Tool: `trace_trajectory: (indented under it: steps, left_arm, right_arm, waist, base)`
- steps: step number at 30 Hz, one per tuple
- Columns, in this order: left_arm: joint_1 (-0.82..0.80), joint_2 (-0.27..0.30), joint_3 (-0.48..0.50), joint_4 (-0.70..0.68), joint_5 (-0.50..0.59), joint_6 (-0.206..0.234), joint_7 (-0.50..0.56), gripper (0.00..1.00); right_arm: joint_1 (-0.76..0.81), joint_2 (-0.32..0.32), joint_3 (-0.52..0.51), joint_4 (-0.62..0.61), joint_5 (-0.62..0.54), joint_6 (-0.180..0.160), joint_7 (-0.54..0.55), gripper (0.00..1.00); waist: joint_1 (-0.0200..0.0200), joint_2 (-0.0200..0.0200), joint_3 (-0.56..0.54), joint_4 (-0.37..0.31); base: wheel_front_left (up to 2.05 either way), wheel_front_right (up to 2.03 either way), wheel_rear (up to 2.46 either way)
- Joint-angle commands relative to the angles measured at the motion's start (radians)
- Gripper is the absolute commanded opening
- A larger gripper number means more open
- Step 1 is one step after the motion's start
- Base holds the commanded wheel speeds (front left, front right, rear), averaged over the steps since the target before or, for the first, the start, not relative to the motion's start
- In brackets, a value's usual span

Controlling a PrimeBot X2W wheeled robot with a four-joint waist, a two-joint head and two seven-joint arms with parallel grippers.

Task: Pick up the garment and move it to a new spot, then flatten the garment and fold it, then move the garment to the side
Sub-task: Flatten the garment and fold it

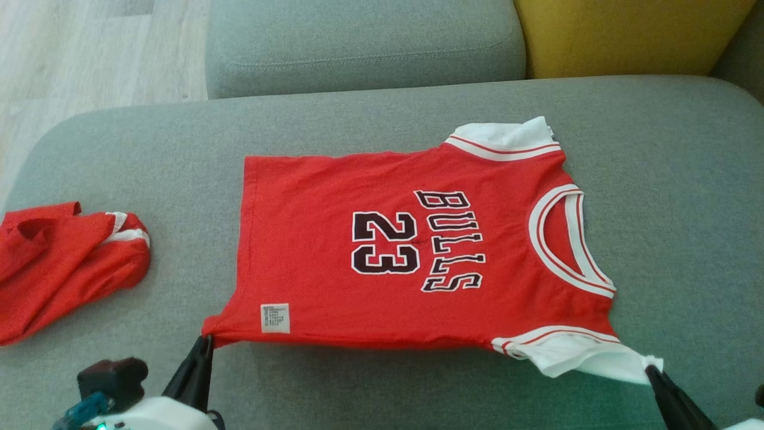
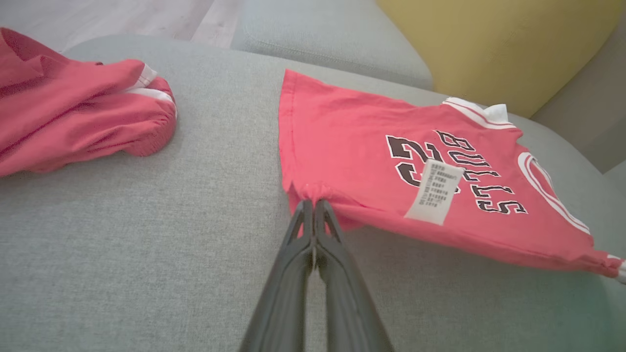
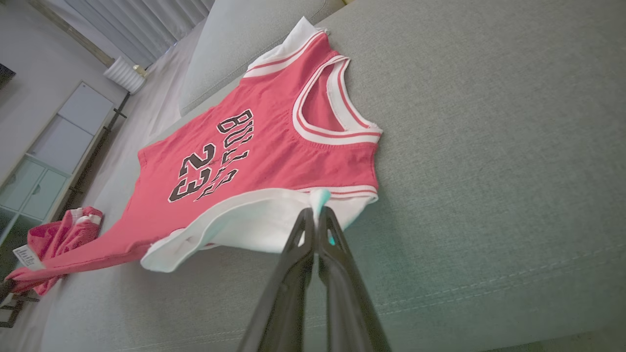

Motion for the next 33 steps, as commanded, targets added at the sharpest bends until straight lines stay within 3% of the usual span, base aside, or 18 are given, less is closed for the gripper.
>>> trace_trajectory:
  steps: [1,10,21,32,33]
  left_arm:
    - [-0.059,0.016,0.042,-0.033,-0.001,0.002,0.004,0.00]
    - [-0.176,0.021,0.046,0.070,-0.064,-0.013,0.105,0.00]
    - [-0.372,0.031,0.042,0.231,-0.130,-0.074,0.183,0.00]
    - [-0.483,0.014,0.009,0.411,-0.137,-0.143,0.148,0.00]
    - [-0.487,0.010,0.004,0.426,-0.136,-0.149,0.140,0.29]
  right_arm:
    - [-0.051,-0.016,0.007,-0.036,-0.013,0.008,-0.002,0.00]
    - [-0.269,-0.020,0.050,0.055,-0.125,0.008,0.012,0.00]
    - [-0.570,-0.155,0.158,0.321,-0.134,0.008,-0.126,0.00]
    - [-0.737,-0.245,0.298,0.594,-0.088,0.008,-0.213,0.00]
    - [-0.744,-0.246,0.309,0.606,-0.086,0.008,-0.229,0.25]
  waist:
    - [0.0001,-0.0001,0.002,0.001]
    - [0.0001,-0.0001,0.048,-0.010]
    - [0.0001,-0.0001,0.120,-0.006]
    - [0.0001,-0.0001,0.181,0.003]
    - [0.0001,-0.0001,0.183,0.004]
  base:
    - [0.00,0.00,0.00]
    - [0.00,0.00,0.00]
    - [0.00,0.00,0.00]
    - [0.00,0.00,0.00]
    - [0.00,0.00,0.00]
